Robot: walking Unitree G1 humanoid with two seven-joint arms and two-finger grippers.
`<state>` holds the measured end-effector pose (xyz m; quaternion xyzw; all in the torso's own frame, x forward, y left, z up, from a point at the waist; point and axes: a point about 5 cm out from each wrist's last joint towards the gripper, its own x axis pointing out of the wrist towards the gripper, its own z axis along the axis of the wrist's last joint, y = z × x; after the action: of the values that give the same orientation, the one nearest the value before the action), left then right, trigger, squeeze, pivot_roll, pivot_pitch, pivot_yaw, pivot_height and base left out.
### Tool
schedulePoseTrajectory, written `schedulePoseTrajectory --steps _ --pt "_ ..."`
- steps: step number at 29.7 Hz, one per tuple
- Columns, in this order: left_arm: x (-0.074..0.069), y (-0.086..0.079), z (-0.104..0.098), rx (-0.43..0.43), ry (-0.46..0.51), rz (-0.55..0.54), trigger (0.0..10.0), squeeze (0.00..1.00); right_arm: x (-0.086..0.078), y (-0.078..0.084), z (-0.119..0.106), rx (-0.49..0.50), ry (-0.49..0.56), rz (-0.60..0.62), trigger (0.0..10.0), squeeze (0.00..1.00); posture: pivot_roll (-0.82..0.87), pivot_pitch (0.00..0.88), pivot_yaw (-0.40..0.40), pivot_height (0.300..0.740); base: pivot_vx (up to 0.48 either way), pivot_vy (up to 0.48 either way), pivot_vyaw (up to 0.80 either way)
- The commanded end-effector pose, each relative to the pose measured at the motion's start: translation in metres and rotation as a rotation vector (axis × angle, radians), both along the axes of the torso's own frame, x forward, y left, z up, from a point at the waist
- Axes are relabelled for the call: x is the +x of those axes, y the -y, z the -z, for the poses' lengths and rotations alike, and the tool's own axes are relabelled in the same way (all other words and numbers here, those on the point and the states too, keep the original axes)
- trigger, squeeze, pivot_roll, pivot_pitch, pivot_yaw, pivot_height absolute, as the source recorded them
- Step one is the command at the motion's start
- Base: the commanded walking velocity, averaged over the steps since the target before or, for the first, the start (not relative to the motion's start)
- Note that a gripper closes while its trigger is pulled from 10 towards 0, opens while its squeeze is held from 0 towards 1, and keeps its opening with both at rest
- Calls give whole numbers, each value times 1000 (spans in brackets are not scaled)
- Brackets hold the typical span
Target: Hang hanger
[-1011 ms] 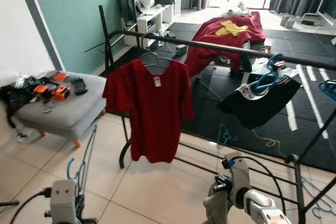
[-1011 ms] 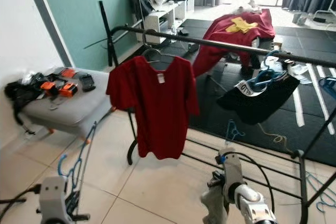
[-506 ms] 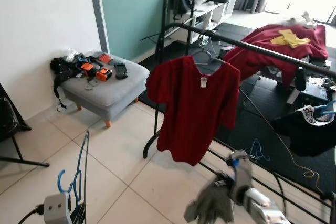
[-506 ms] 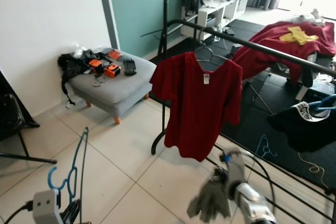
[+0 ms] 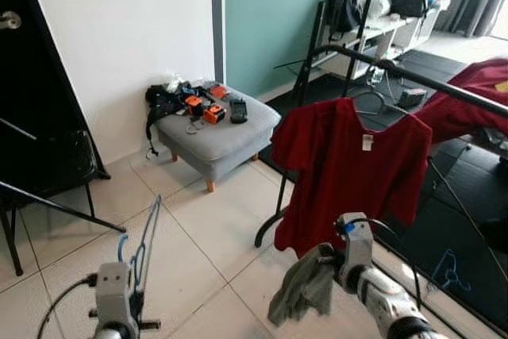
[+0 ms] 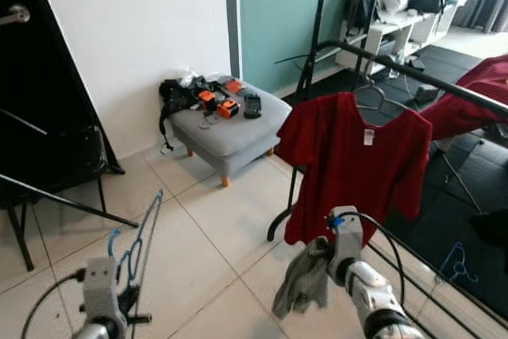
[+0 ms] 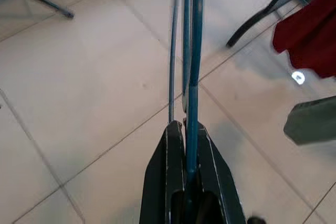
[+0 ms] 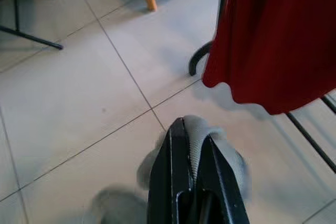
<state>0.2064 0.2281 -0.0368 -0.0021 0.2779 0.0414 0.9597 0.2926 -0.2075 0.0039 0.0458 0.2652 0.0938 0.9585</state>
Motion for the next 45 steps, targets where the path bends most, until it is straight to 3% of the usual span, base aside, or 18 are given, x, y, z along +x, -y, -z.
schedulePoseTrajectory --steps 1,5,6,7,9,13,17,18,20,22,26,27,31,34,39,42,43,45 --pt "-13 -12 9 25 -71 -33 10000 0 3 -3 -1 0 -2 2 10000 0 60 0 -93 740 0 0 738" --pt "-19 -11 19 -60 -122 -74 10000 0 4 -6 0 0 -18 11 10000 0 108 0 -111 740 0 0 733" --pt "-15 -6 20 -96 -123 -86 10000 0 4 -6 0 0 -24 15 10000 0 146 0 -132 740 0 0 731" --pt "4 11 20 -205 -142 -132 10000 0 4 -7 1 1 -35 25 10000 0 172 0 -145 740 0 0 731" --pt "9 15 19 -233 -148 -142 10000 0 4 -8 1 2 -37 27 10000 0 172 0 -145 740 0 0 731" --pt "32 25 9 -221 -130 -159 10000 0 6 -7 0 2 -39 30 10000 0 164 0 -156 740 0 0 731" --pt "38 26 6 -203 -110 -212 10000 20 6 -5 -1 -1 -30 33 10000 0 135 0 -130 740 0 0 731" --pt "42 26 2 -160 -88 -211 10000 51 6 -4 -2 -3 -24 36 10000 0 126 0 -122 740 0 0 731" --pt "49 28 -4 -167 -21 -239 10000 43 6 -1 -3 -2 -12 35 10000 0 93 0 -99 740 0 0 731" --pt "53 29 -9 -208 36 -230 10000 31 5 2 -3 0 -2 29 10000 0 72 0 -93 740 0 0 731" --pt "55 30 -10 -240 53 -213 10000 0 4 3 -3 1 3 26 10000 0 64 0 -90 740 0 0 731" --pt "58 34 -12 -230 58 -150 10000 0 2 4 -2 4 11 23 10000 0 54 0 -70 740 0 0 731" --pt "51 35 -8 -178 45 -19 10000 0 -3 5 0 11 49 39 10000 0 23 0 12 740 0 0 731" --pt "43 25 -5 -187 43 -31 10000 0 -6 5 1 14 72 60 10000 0 -10 0 54 740 0 0 731" --pt "51 20 -10 -193 57 -49 10000 0 -9 4 2 17 96 70 10000 0 -44 0 66 740 0 0 731" --pt "36 15 -4 -196 78 -51 10000 0 -10 6 2 20 93 62 10000 0 -54 0 59 740 0 0 731" --pt "9 6 5 -201 108 -61 10000 0 -12 10 2 20 89 60 10000 0 -56 1 37 740 0 0 731" --pt "9 6 5 -201 108 -61 10000 0 -12 10 2 20 89 60 10000 0 -56 1 37 740 0 0 731"
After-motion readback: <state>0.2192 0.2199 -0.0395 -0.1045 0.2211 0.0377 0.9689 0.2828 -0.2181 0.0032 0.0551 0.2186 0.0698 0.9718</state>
